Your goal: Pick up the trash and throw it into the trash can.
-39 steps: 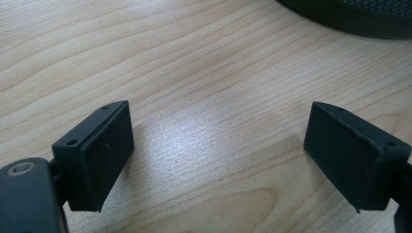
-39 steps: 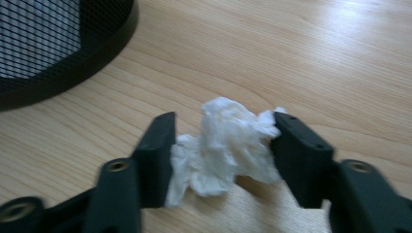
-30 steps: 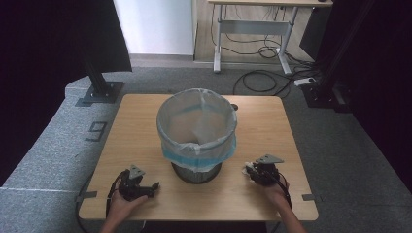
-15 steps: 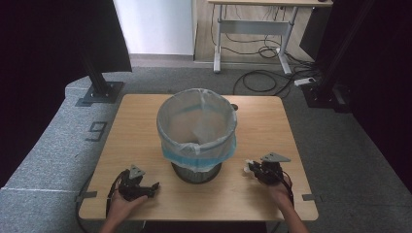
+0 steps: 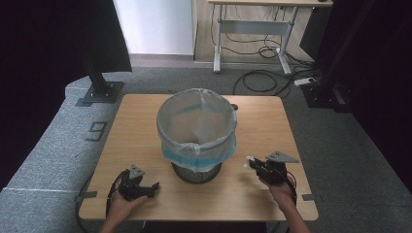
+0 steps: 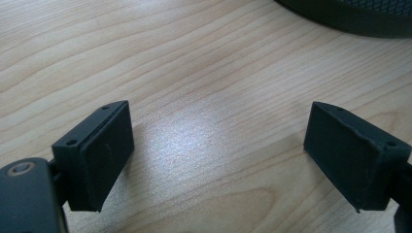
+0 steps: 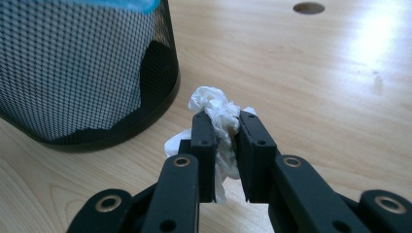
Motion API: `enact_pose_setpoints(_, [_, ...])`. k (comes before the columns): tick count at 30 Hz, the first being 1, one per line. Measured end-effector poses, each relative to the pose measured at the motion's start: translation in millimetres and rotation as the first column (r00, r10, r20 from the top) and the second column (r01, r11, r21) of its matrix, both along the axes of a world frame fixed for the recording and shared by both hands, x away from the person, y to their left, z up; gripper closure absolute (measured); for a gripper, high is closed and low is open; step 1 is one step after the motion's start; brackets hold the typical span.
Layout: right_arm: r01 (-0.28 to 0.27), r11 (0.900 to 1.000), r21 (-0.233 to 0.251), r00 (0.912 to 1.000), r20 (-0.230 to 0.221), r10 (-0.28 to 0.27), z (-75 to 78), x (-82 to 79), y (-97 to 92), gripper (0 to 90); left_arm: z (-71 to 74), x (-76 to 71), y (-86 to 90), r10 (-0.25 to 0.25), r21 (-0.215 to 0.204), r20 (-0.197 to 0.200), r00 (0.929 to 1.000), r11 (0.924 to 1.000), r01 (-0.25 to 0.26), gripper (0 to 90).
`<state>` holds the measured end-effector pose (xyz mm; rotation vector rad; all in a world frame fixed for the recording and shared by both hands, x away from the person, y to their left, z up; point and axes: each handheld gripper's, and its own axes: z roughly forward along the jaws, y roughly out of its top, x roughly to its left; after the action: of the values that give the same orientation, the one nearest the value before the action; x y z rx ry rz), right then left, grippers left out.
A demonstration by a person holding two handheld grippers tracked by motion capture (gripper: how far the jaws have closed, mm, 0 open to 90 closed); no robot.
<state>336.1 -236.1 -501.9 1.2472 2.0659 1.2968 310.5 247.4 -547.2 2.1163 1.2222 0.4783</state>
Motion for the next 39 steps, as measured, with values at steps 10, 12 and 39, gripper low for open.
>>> enact_pose_setpoints(10, [-0.018,0.9992,0.036,0.9987,0.049,0.016,19.4,-5.2,-5.9,78.5,-0.1,0.2,-0.1,-0.002,-0.001,0.000,1.0000,1.0000,0.002,10.7])
enact_pose_setpoints(12, [-0.024,0.9992,0.033,0.9975,0.068,0.022,24.1,-6.5,-5.1,78.5,-0.1,0.2,-0.2,-0.003,-0.001,0.000,1.0000,1.0000,0.003,10.7])
enact_pose_setpoints(39, [-0.059,0.9968,0.053,0.9798,0.194,0.048,81.9,-21.3,-0.6,78.5,0.0,0.4,-0.3,-0.004,-0.001,-0.001,1.0000,1.0000,0.004,10.8])
